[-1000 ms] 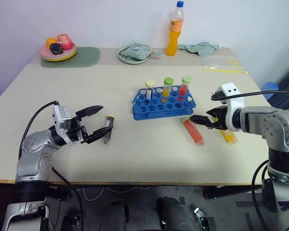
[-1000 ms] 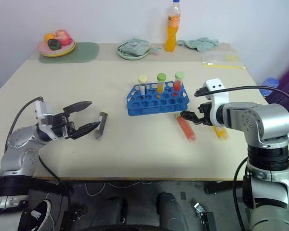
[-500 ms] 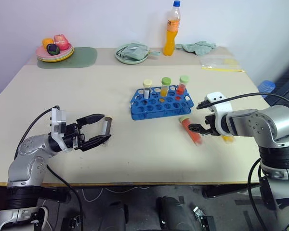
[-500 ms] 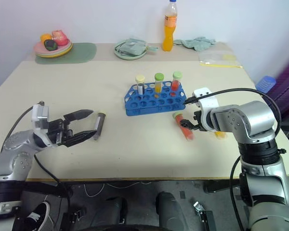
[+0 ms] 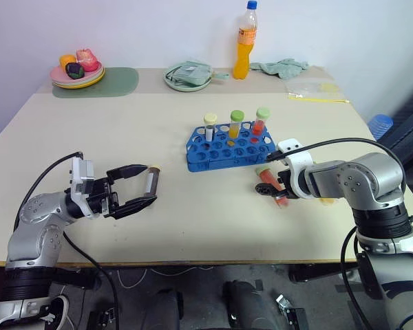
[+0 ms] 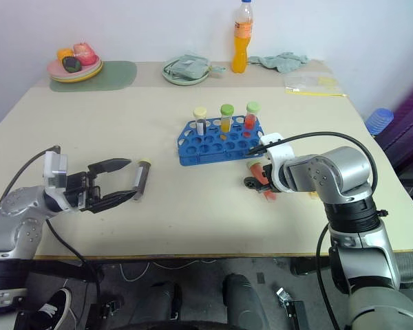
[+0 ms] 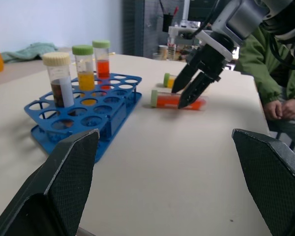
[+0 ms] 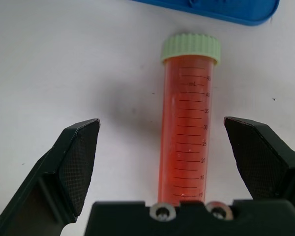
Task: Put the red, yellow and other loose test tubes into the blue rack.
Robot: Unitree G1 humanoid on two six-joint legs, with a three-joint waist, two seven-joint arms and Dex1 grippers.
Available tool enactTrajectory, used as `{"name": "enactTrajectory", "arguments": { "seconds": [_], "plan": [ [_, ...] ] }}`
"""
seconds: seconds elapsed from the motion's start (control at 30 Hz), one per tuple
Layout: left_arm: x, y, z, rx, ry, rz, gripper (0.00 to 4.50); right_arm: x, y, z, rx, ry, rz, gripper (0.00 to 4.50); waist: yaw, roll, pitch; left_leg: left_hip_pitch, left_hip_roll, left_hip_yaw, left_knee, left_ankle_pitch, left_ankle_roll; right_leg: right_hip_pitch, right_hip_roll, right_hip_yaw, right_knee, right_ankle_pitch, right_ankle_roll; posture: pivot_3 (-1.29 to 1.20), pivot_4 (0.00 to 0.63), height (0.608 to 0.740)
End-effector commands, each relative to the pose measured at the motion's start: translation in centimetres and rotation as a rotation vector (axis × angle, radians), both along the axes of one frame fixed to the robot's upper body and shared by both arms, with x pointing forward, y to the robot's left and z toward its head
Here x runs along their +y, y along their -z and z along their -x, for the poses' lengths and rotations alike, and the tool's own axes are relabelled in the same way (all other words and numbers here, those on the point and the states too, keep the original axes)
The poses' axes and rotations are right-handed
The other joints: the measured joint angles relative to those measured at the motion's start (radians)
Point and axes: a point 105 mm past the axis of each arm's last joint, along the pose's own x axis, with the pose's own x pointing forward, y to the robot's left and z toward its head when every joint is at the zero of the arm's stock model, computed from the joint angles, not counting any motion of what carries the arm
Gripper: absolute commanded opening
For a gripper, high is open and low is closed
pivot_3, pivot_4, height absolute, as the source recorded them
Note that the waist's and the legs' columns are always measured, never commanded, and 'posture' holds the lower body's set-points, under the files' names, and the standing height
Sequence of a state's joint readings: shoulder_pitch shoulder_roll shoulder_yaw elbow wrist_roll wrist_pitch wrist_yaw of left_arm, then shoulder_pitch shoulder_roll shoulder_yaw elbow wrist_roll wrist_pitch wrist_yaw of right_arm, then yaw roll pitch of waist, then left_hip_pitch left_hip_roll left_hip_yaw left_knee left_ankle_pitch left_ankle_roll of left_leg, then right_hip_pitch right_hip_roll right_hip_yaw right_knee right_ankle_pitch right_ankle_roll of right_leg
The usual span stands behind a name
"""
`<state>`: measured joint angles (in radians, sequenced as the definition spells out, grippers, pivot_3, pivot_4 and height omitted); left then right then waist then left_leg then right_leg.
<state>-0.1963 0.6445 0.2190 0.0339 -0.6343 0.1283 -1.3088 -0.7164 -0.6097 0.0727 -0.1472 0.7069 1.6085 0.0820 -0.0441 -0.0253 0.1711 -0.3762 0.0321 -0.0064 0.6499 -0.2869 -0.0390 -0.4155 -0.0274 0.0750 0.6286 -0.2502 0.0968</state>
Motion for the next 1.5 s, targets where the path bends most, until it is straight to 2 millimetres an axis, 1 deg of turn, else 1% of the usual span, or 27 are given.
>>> {"name": "enactTrajectory", "arguments": {
  "seconds": [0.03, 0.3, 0.4, 0.47, 0.5, 0.57, 0.6, 0.67, 0.77, 0.8, 0.87, 0.9, 0.93, 1.0, 1.03, 1.07, 1.1, 1.13, 1.2, 1.23, 1.3, 1.33, 1.4, 1.47, 1.5],
  "plan": [
    [0.1, -0.8, 0.2, -0.045, -0.008, -0.005, 4.46, -0.2, -0.3, -0.3, -0.014, 0.015, 0.022, 4.50, 0.000, 0.000, 0.000, 0.000, 0.000, 0.000, 0.000, 0.000, 0.000, 0.000, 0.000, 0.000, 0.000, 0.000, 0.000, 0.00, 0.150, 0.740],
    [0.2, -0.7, 0.3, -0.045, -0.019, -0.009, 4.46, -0.6, 0.1, -0.4, -0.003, 0.033, 0.041, 4.50, -0.001, 0.000, 0.000, 0.000, 0.000, 0.000, 0.000, 0.000, 0.000, 0.000, 0.000, 0.000, 0.000, 0.000, 0.000, 0.00, 0.150, 0.740],
    [0.0, -0.8, 0.2, -0.048, -0.018, -0.005, 4.50, -0.8, 0.4, -0.3, 0.006, 0.032, 0.058, 3.72, -0.001, 0.000, 0.000, 0.000, 0.000, 0.000, 0.000, 0.000, 0.000, -0.001, 0.000, 0.000, 0.000, 0.000, 0.000, 0.00, 0.150, 0.740],
    [-0.1, -0.8, 0.2, -0.050, -0.019, -0.003, 4.50, -0.9, 0.7, -0.1, 0.014, 0.026, 0.062, 2.74, -0.001, 0.000, 0.000, 0.000, 0.000, 0.000, 0.000, 0.000, 0.000, -0.001, 0.000, 0.000, 0.000, 0.000, 0.000, 0.00, 0.150, 0.740],
    [-0.1, -0.8, 0.2, -0.050, -0.020, -0.003, 4.50, -0.9, 0.8, -0.1, 0.016, 0.027, 0.071, 2.34, -0.001, 0.000, 0.000, 0.000, 0.000, 0.000, 0.000, 0.000, 0.000, -0.001, 0.000, 0.000, 0.000, 0.000, 0.000, 0.00, 0.150, 0.740],
    [-0.1, -0.8, 0.2, -0.051, -0.020, -0.002, 4.50, -1.0, 0.9, 0.0, 0.020, 0.019, 0.081, 1.29, -0.001, 0.000, 0.000, 0.000, 0.000, 0.000, 0.000, 0.000, 0.000, -0.001, 0.000, 0.000, 0.000, 0.000, 0.000, 0.00, 0.150, 0.740],
    [-0.1, -0.8, 0.2, -0.051, -0.021, -0.001, 4.50, -1.0, 0.9, 0.0, 0.020, 0.014, 0.088, 0.92, -0.001, 0.000, 0.000, 0.000, 0.000, 0.000, 0.000, 0.000, 0.000, -0.001, 0.000, 0.000, 0.000, 0.000, 0.000, 0.00, 0.150, 0.740],
    [-0.1, -0.8, 0.2, -0.051, -0.022, -0.001, 4.50, -1.0, 0.8, 0.1, 0.015, 0.010, 0.095, 0.92, -0.001, 0.000, 0.000, 0.000, 0.000, 0.000, 0.000, 0.000, 0.000, -0.001, 0.000, 0.000, 0.000, 0.000, 0.000, 0.00, 0.150, 0.740],
    [-0.1, -0.9, 0.1, -0.051, -0.025, -0.002, 4.50, -0.8, -0.1, -0.1, -0.010, -0.005, 0.077, 0.92, -0.001, 0.000, 0.000, 0.000, 0.000, 0.000, 0.000, 0.000, 0.000, -0.001, 0.000, 0.000, 0.000, 0.000, 0.000, 0.00, 0.150, 0.740],
    [-0.1, -0.9, 0.1, -0.051, -0.026, -0.002, 4.50, -0.3, -0.8, 0.0, -0.040, -0.056, 0.054, 0.92, 0.000, 0.000, 0.000, 0.000, 0.000, 0.000, 0.000, 0.000, 0.000, -0.001, 0.000, 0.000, 0.000, 0.000, 0.000, 0.00, 0.150, 0.740],
    [0.0, -0.9, 0.0, -0.051, -0.029, 0.000, 4.50, 1.4, -2.3, 0.8, -0.127, -0.228, 0.015, 0.92, 0.000, 0.001, 0.000, -0.001, 0.000, 0.000, -0.001, 0.000, 0.000, -0.002, 0.000, 0.000, 0.000, 0.000, 0.000, 0.00, 0.150, 0.740],
    [0.0, -0.9, 0.0, -0.051, -0.030, 0.001, 4.50, 2.3, -3.3, 1.2, -0.187, -0.309, -0.025, 0.92, 0.001, 0.001, 0.000, -0.002, 0.000, 0.000, -0.001, 0.000, 0.000, -0.003, 0.000, 0.000, 0.000, 0.000, 0.000, 0.00, 0.150, 0.740],
    [0.1, -0.9, 0.0, -0.051, -0.032, 0.001, 4.50, 3.4, -4.4, 1.6, -0.256, -0.385, -0.101, 0.92, 0.001, 0.000, 0.000, -0.004, 0.000, 0.000, -0.001, 0.000, 0.000, -0.004, 0.000, 0.000, 0.000, 0.000, 0.000, 0.00, 0.150, 0.740],
    [0.1, -0.9, -0.2, -0.052, -0.035, 0.002, 4.50, 4.4, -5.7, 2.1, -0.326, -0.452, -0.218, 0.92, -0.001, -0.001, 0.000, -0.005, 0.000, -0.001, -0.001, 0.000, 0.000, -0.005, 0.000, -0.001, -0.001, 0.001, 0.002, 0.00, 0.150, 0.740],
    [0.1, -0.9, -0.3, -0.054, -0.036, 0.002, 4.50, 4.8, -6.9, 1.9, -0.432, -0.469, -0.282, 0.92, -0.002, -0.001, 0.000, -0.005, 0.000, 0.000, -0.001, 0.000, 0.000, -0.005, 0.001, 0.000, -0.001, 0.001, 0.003, 0.00, 0.150, 0.740],
    [0.1, -1.0, -0.4, -0.058, -0.038, 0.005, 4.50, 4.9, -7.8, 1.6, -0.551, -0.480, -0.307, 0.92, -0.001, -0.002, 0.000, -0.004, 0.000, 0.000, -0.001, 0.000, 0.000, -0.005, 0.001, 0.000, -0.001, 0.001, 0.003, 0.00, 0.150, 0.740],
    [0.1, -1.1, -0.5, -0.061, -0.040, 0.006, 4.50, 4.8, -8.5, 1.4, -0.672, -0.485, -0.297, 0.92, 0.000, -0.002, 0.000, -0.005, 0.001, -0.001, 0.000, 0.000, 0.000, -0.005, 0.001, -0.001, 0.000, 0.002, 0.003, 0.00, 0.150, 0.740],
    [0.1, -1.1, -0.6, -0.063, -0.041, 0.006, 4.50, 4.6, -9.1, 1.2, -0.763, -0.481, -0.299, 0.92, 0.001, -0.002, -0.001, -0.005, 0.000, -0.001, -0.001, 0.000, 0.000, -0.005, 0.001, -0.001, -0.001, 0.001, 0.003, 0.00, 0.150, 0.740],
    [0.2, -1.3, -0.8, -0.068, -0.046, 0.009, 4.50, 4.1, -9.7, 0.6, -0.868, -0.417, -0.373, 0.92, 0.001, -0.002, 0.000, -0.005, 0.000, 0.000, 0.000, 0.000, 0.000, -0.005, 0.000, 0.000, -0.001, 0.001, 0.003, 0.00, 0.150, 0.740],
    [0.2, -1.4, -0.9, -0.070, -0.049, 0.011, 4.50, 3.4, -10.0, -0.1, -0.927, -0.350, -0.411, 0.92, 0.001, -0.003, 0.000, -0.005, 0.000, 0.000, 0.000, 0.000, 0.000, -0.005, 0.000, 0.000, -0.001, 0.001, 0.003, 0.00, 0.150, 0.740],
    [0.4, -1.4, -1.1, -0.073, -0.057, 0.011, 4.50, 2.3, -9.9, -1.6, -0.973, -0.220, -0.480, 0.92, 0.001, -0.003, 0.000, -0.005, 0.000, 0.000, 0.001, 0.000, 0.000, -0.005, 0.000, 0.000, 0.000, 0.002, 0.003, 0.00, 0.150, 0.740],
    [0.4, -1.4, -1.2, -0.074, -0.059, 0.011, 4.50, 1.6, -10.0, -2.2, -1.023, -0.165, -0.491, 0.92, 0.000, -0.003, -0.001, -0.005, 0.000, 0.000, 0.001, 0.000, 0.000, -0.005, 0.001, 0.000, 0.000, 0.002, 0.003, 0.00, 0.150, 0.740],
    [0.4, -1.6, -1.4, -0.081, -0.068, 0.021, 4.50, 0.4, -9.7, -3.3, -1.076, -0.058, -0.524, 0.92, 0.000, -0.003, -0.001, -0.005, 0.000, 0.000, 0.001, 0.000, 0.000, -0.005, 0.001, 0.000, 0.000, 0.002, 0.003, 0.00, 0.150, 0.740],
    [0.5, -1.7, -1.5, -0.081, -0.074, 0.026, 4.50, -0.1, -9.1, -3.9, -1.111, -0.003, -0.557, 0.92, 0.000, -0.003, 0.000, -0.005, 0.000, 0.000, 0.000, 0.000, 0.000, -0.005, 0.001, 0.000, 0.000, 0.002, 0.003, 0.00, 0.150, 0.740],
    [0.5, -1.7, -1.5, -0.082, -0.075, 0.025, 4.50, 0.0, -8.3, -4.2, -1.124, 0.002, -0.549, 0.92, -0.001, -0.003, 0.000, -0.004, 0.000, 0.000, 0.000, 0.000, 0.000, -0.005, 0.000, 0.000, 0.000, 0.002, 0.003, 0.00, 0.150, 0.740]
  ]
}}
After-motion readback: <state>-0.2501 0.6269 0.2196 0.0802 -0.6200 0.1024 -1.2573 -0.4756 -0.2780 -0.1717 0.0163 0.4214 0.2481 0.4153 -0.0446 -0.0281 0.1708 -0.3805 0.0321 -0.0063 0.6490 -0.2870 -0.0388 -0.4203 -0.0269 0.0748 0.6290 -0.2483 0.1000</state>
